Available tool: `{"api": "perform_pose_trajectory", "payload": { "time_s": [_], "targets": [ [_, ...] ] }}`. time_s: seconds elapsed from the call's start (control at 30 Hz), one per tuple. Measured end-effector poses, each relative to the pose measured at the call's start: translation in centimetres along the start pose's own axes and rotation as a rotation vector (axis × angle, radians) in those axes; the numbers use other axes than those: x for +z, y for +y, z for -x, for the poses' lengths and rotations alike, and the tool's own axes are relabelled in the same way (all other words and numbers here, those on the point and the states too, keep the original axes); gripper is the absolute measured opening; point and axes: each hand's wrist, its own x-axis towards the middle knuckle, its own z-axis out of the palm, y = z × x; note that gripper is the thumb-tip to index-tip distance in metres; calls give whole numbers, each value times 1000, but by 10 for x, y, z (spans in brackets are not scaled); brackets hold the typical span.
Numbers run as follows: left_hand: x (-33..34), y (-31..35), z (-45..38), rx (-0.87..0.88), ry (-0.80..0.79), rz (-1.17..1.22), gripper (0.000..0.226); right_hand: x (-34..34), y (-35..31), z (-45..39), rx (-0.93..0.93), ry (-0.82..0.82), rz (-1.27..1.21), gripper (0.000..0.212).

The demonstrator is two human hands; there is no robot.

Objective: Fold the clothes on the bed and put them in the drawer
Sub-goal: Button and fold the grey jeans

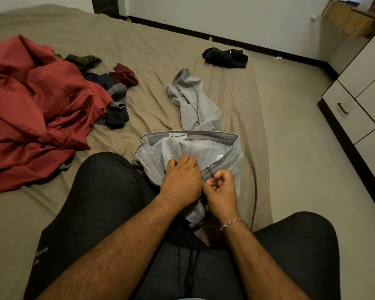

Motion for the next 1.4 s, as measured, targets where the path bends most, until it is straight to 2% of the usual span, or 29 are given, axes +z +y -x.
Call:
{"api": "perform_pose_trajectory", "payload": {
  "time_s": [0.07, 0.17, 0.37, 0.63, 0.77, 0.83, 0.93, 1.17, 1.4],
  "targets": [
    [1, -2, -3, -51, -11, 42, 31, 0, -4, 3, -52, 25, 46, 25],
    [1, -5, -4, -102, -6, 228, 26, -3, -7, 6, -86, 86, 17, 21],
    [1, -12, -2, -193, -28, 573, 11, -5, -12, 10, -109, 55, -76, 15],
    [-4, -18, -3, -294, -53, 1053, 22, -9, -16, 11, -267, 25, 4, 22],
    [-13, -27, -1, -292, -206, 1405, 24, -12, -15, 11, -404, 47, 94, 21],
    [-15, -31, -1, -280, -255, 1403, 22, -13, -15, 11, -472, 59, 163, 21],
    [-15, -33, -2, -264, -219, 1347, 17, -16, -19, 8, -500, 22, 188, 25],
    [-21, -35, -1, -233, -213, 1420, 18, -28, -33, 11, -357, -174, 70, 48],
    [-20, -35, -2, -150, -199, 1367, 13, -37, -32, 5, -348, -248, 103, 55]
  ]
}}
